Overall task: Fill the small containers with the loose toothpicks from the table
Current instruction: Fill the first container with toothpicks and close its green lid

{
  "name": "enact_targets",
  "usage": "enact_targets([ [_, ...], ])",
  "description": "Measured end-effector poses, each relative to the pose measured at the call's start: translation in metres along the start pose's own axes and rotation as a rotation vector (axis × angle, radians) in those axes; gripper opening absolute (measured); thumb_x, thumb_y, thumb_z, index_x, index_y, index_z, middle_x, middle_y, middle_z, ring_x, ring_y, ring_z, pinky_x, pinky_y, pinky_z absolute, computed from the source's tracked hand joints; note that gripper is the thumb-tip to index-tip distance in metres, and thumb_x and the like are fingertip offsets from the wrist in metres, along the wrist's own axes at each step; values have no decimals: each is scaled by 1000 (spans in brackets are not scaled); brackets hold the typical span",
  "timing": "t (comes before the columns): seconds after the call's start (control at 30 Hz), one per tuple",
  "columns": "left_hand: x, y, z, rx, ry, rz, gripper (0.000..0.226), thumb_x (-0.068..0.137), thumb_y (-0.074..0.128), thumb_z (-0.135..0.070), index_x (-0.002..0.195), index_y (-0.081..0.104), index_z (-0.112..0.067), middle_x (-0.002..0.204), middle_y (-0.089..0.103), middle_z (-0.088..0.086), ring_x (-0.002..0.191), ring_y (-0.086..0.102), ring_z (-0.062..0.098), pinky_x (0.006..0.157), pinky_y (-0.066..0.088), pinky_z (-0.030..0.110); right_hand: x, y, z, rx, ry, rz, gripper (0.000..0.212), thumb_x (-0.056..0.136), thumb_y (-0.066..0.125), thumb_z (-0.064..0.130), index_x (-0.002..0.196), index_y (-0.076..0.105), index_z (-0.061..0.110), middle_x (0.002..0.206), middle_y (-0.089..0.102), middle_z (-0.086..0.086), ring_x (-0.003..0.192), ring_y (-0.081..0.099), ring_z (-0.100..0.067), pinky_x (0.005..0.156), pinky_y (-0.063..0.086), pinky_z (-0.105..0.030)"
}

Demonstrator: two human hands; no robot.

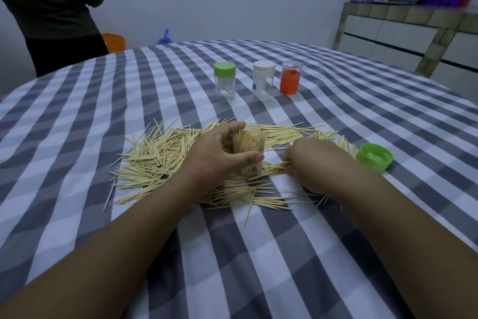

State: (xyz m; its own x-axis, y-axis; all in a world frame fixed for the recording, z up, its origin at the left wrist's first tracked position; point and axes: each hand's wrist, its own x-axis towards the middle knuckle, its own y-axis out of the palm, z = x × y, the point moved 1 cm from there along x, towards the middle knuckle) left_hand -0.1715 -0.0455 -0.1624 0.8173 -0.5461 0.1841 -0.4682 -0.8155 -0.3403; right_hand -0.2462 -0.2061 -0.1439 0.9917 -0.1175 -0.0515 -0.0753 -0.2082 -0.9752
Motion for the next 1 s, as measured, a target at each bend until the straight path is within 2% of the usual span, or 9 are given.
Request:
enact_targets([
  [0.13,-1,-1,0,7,-2,-2,92,50,79,-38,134,51,-16,114,67,1,103,65,9,88,52,17,-8,0,5,-84,-43,-70,30,90,44,7,117,55,14,114,53,-7,108,51,-27,83,37,-36],
  [0.27,-1,-1,-1,19,-8,-2,91,50,78,-37,134,51,-16,113,67,1,103,64,8,86,52,15,-6,5,12,-67,-80,-84,31,92,42,12,120,55,16,118,50,-6,114,46,-26,92,35,-37],
  [0.47,-1,-2,-1,32,-22,-25,92,48,78,-41,133,53,-18,113,67,-1,104,64,8,92,53,28,-7,-2,12,-104,-54,-145,20,87,45,5,95,57,18,92,54,-1,97,56,-24,78,28,-32],
  [0.57,-2,-3,-2,33,-35,-39,93,47,79,-42,132,53,-18,112,67,0,104,64,11,94,52,32,-8,-6,2,-50,-13,-108,18,85,46,3,87,53,19,76,47,4,78,53,-23,66,27,-25],
  [0.63,-1,-3,-1,26,-41,-44,94,46,79,-44,132,53,-18,112,67,1,105,64,13,95,52,35,-7,-6,-7,99,40,-101,13,89,48,9,89,58,17,76,53,0,71,49,-21,54,28,-26],
  [0.7,-1,-3,0,21,-40,-48,94,45,79,-44,132,53,-19,113,67,1,105,64,14,95,52,36,-7,-8,-15,376,91,-117,14,96,48,19,89,60,14,82,59,-4,70,51,-19,55,34,-28],
  [0.87,-3,-2,-1,26,-30,-41,94,46,79,-46,132,53,-20,115,66,1,105,64,12,93,53,31,-2,-11,-19,979,130,-258,17,96,52,20,86,65,16,86,68,-6,79,63,-22,70,49,-33],
  [0.93,-3,1,-1,32,-23,-28,87,54,82,-37,133,52,-18,116,66,1,104,64,9,88,53,20,1,-8,-16,1279,149,-319,18,95,54,16,81,65,19,86,71,-10,86,68,-29,82,55,-45],
  [1.0,-4,3,-4,38,-10,-16,79,62,84,-24,133,52,-16,116,64,-1,104,63,8,84,51,11,2,-7,-13,1516,181,-366,17,96,53,14,83,64,16,85,70,-10,90,68,-33,85,55,-48],
])
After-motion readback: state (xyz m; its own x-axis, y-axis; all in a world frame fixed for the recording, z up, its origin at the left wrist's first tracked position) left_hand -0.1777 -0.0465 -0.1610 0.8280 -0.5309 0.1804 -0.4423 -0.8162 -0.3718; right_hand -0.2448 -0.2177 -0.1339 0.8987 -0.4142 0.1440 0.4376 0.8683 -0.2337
